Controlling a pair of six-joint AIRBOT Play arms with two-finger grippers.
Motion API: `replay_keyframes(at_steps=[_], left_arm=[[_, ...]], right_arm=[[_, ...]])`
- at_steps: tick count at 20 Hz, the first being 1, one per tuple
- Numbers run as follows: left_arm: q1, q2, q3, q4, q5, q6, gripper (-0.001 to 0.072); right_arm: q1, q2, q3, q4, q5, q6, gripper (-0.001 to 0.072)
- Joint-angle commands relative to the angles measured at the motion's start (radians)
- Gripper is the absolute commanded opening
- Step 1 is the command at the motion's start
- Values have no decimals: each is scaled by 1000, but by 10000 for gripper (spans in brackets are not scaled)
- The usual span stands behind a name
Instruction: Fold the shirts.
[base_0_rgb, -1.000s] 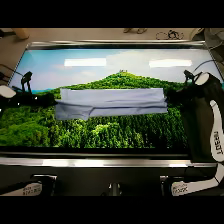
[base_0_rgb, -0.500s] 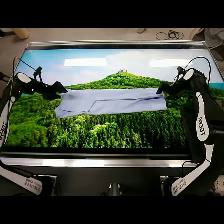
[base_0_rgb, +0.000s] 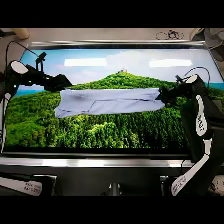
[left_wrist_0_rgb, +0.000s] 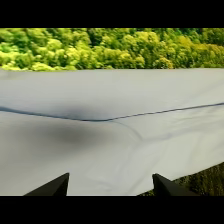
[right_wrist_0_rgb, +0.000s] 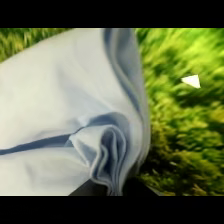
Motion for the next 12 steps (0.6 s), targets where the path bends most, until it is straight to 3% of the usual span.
replay_keyframes(at_steps=[1, 2, 3, 7, 10, 12], left_arm=[[-102, 21, -2, 0, 1, 4, 562], [-145, 14, -14, -1, 24, -13, 279], [-190, 2, -32, -13, 59, -19, 50], [-406, -135, -72, -167, 300, -96, 41], [-537, -288, -72, -485, 473, -111, 41], [-621, -372, -72, -734, 554, -44, 41]], right_arm=[[10, 18, 2, 140, 60, -48, 29], [8, 55, 2, 172, 75, -79, 27], [8, 108, 2, 185, 87, -89, 26], [10, 371, 2, 193, 213, -84, 26], [10, 552, 2, 194, 270, -15, 26], [10, 641, 2, 190, 277, -2, 27]])
